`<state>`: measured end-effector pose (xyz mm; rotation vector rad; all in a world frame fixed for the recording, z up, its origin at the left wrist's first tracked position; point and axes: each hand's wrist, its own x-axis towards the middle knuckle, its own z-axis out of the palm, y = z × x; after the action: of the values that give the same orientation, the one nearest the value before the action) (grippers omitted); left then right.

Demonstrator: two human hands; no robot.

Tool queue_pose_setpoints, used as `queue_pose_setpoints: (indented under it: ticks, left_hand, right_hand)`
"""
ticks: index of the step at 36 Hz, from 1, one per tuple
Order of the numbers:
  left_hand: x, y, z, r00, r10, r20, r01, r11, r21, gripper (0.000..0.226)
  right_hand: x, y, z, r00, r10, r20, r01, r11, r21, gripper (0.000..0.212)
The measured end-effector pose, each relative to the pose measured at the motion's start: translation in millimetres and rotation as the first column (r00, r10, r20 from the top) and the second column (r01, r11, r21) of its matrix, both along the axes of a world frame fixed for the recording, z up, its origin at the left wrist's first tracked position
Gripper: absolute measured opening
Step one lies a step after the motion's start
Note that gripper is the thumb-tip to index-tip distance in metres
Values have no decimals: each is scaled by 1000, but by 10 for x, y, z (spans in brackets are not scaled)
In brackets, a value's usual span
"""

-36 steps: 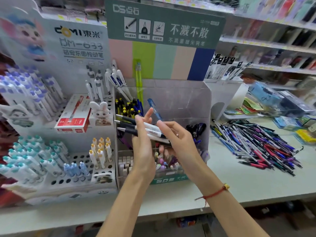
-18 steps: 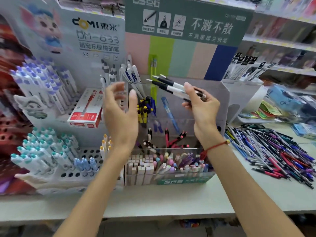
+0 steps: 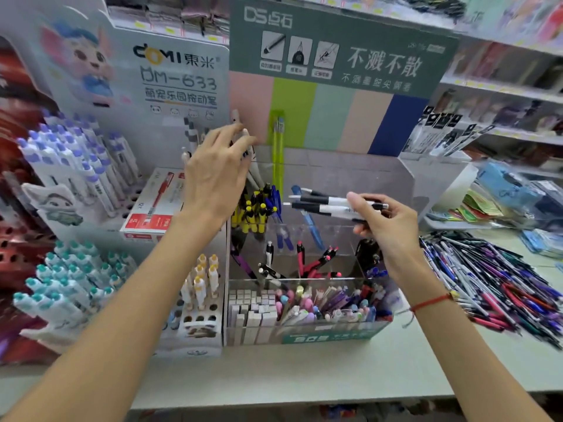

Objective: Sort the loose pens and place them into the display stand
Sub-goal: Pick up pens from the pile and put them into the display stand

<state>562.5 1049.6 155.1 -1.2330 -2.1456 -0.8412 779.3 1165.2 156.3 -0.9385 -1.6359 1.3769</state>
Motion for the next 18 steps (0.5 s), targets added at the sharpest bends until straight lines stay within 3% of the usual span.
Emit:
queue_pose_setpoints:
  ticks: [4, 8, 11, 14, 16, 18]
  left_hand:
    - [291, -182, -206, 999, -22, -25, 25, 995, 100, 37]
    - [793, -480, -622, 983, -101, 154, 65, 972, 224, 26]
    - [1031, -569, -938, 945, -128, 300, 108, 991, 81, 31]
    - [1086, -564, -1149, 910, -62, 409, 112, 989, -99, 43]
    - [1062, -558, -1208, 897, -17, 442, 110, 977, -184, 48]
    - [1031, -557, -1212, 883, 23, 468, 104, 964, -244, 48]
  right_hand:
    - [219, -139, -145, 995, 58, 85, -65, 994, 88, 9]
    - [254, -271, -327, 976, 65, 208, -133, 934, 332, 7]
    - [121, -285, -455, 942, 16, 334, -204, 820, 535, 11]
    - [-93, -267, -504, 882, -5, 471, -337, 692, 638, 15]
    - [-259, -249, -543, 783, -45, 621, -471, 609, 638, 18]
    - [-436, -259, -604, 615, -117, 780, -622, 536, 570, 21]
